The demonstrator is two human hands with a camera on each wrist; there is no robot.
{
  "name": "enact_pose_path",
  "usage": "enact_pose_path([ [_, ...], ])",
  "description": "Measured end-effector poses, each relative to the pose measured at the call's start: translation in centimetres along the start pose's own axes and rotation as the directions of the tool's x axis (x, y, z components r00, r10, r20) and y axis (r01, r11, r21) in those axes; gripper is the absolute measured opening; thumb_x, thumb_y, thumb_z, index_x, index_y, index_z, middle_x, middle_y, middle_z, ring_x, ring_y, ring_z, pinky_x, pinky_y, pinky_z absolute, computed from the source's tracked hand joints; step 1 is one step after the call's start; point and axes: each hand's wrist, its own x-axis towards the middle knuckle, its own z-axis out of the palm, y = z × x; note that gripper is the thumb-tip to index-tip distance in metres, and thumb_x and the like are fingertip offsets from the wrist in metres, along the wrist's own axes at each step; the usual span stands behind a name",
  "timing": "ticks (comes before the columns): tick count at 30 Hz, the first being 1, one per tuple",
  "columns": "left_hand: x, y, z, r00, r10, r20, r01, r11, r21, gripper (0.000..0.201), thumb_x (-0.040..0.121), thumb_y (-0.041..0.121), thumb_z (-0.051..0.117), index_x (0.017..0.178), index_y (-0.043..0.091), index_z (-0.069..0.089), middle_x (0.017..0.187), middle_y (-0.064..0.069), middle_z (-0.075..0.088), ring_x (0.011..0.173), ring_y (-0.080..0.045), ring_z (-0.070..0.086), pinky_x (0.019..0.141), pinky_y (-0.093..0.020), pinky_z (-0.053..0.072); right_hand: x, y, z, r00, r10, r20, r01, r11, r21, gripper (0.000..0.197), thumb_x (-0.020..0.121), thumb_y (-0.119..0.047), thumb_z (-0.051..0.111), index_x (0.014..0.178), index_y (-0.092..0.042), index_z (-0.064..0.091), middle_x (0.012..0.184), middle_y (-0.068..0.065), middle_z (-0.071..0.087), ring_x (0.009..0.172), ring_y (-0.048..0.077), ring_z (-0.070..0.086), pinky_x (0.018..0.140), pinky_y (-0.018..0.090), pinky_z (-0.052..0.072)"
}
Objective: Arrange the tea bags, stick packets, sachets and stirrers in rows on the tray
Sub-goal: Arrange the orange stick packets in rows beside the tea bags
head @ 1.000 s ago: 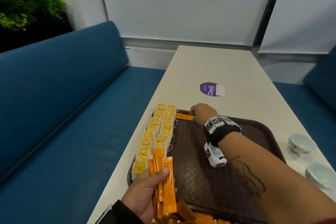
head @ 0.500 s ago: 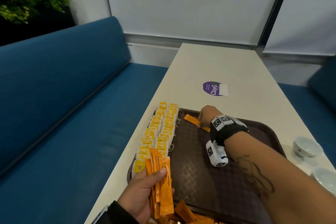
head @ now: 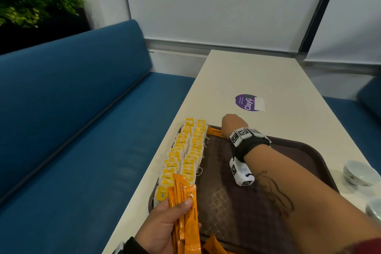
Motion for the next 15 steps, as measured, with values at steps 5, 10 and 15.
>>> enact_pose_path([
  [5, 0.2, -0.18, -0.01, 1.0, -0.001, 0.015, 0.001, 1.0, 0.016, 0.018, 0.087, 0.011, 0.057, 0.105, 0.01, 0.056, 0.067, -0.013, 0.07, 0.058, -0.029, 0.069, 0.053, -0.037, 0.056, 0.15, -0.07, -0.15, 1.0, -0.006, -0.013, 0.006, 1.0, -0.004, 0.024, 0.093, -0.001, 0.043, 0.109, -0.002, 0.061, 0.117, 0.013, 0.061, 0.107, 0.027, 0.06, 0.085, 0.03, 0.046],
  [10, 0.16, -0.2, 0.19, 1.0, -0.001, 0.028, 0.001, 1.0, 0.015, 0.02, 0.087, 0.01, 0.057, 0.107, 0.01, 0.056, 0.068, -0.015, 0.07, 0.057, -0.029, 0.069, 0.049, -0.036, 0.056, 0.36, 0.05, -0.12, 1.0, -0.012, 0.001, 0.012, 1.0, 0.003, 0.021, 0.092, -0.004, 0.048, 0.109, -0.003, 0.061, 0.117, 0.012, 0.061, 0.108, 0.027, 0.059, 0.084, 0.03, 0.046],
  [15, -0.2, -0.05, 0.47, 0.999, -0.004, 0.033, 0.004, 1.0, 0.001, 0.02, 0.087, 0.01, 0.057, 0.107, 0.01, 0.056, 0.068, -0.015, 0.069, 0.057, -0.03, 0.069, 0.048, -0.036, 0.056, 0.35, 0.73, -0.26, 1.0, 0.026, 0.007, -0.026, 0.999, 0.036, 0.018, 0.09, -0.008, 0.056, 0.107, -0.004, 0.06, 0.116, 0.012, 0.06, 0.107, 0.026, 0.058, 0.084, 0.029, 0.045],
])
